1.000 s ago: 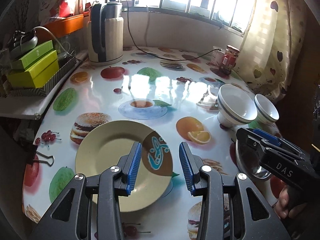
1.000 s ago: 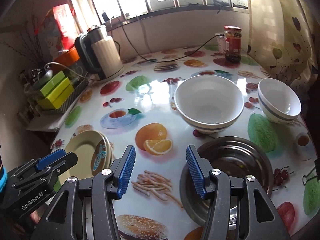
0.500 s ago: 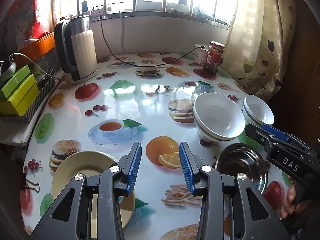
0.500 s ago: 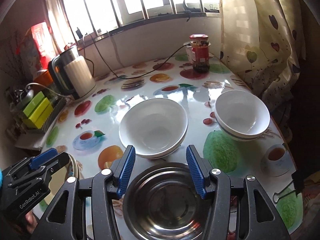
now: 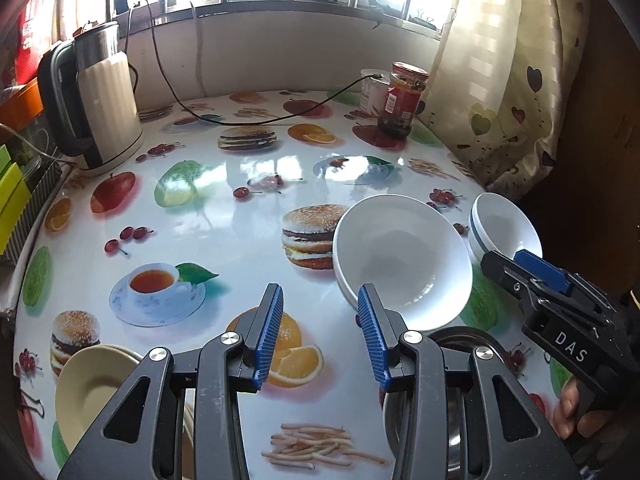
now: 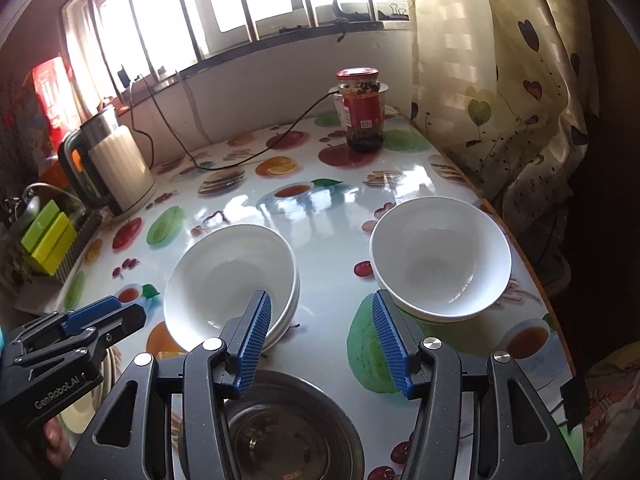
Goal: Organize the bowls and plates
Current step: 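Move the left tool to a white bowl while the right tool reaches another white bowl, then close the left gripper on a bowl rim while the right gripper closes on another rim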
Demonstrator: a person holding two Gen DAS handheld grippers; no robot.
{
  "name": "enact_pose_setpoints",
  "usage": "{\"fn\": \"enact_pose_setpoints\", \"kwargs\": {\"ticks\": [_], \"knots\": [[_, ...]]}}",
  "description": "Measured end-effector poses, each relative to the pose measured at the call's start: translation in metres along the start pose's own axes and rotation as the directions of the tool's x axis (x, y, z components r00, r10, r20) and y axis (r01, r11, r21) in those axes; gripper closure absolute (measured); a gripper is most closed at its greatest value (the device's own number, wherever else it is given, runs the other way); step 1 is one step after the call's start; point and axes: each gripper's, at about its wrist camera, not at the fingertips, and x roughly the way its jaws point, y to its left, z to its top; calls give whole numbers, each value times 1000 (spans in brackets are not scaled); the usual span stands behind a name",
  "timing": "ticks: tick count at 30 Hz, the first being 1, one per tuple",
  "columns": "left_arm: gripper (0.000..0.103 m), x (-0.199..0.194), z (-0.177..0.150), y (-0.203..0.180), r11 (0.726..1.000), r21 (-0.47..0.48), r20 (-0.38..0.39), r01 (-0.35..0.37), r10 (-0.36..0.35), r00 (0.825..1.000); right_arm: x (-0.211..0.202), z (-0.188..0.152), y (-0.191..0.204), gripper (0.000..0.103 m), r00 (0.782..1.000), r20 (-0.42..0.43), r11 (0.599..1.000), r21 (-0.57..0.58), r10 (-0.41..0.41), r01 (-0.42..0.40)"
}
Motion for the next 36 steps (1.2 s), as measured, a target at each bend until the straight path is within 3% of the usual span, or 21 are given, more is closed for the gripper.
{"fn": "enact_pose_setpoints", "kwargs": {"ticks": [12, 17, 20, 22, 36], "knots": [[63, 30, 9, -2, 1000, -5, -50, 19, -19, 999, 29, 7, 8, 51, 999, -43, 998, -64, 17, -20], [63, 39, 10, -1, 1000, -14, -67, 18, -19, 998, 38, 8, 12, 61, 998, -60, 997, -81, 9, -14], [69, 41, 10, -1, 999, -18, -70, 31, -32, 997, 41, 9, 13, 64, 998, -63, 996, -83, 6, -11], [73, 41, 11, -3, 999, -11, -66, 30, -31, 997, 43, 9, 13, 73, 998, -67, 996, -85, 0, -6], [87, 46, 12, -9, 999, 16, -60, 33, -32, 998, 46, 10, 16, 86, 998, -63, 996, -83, 27, -32]]}}
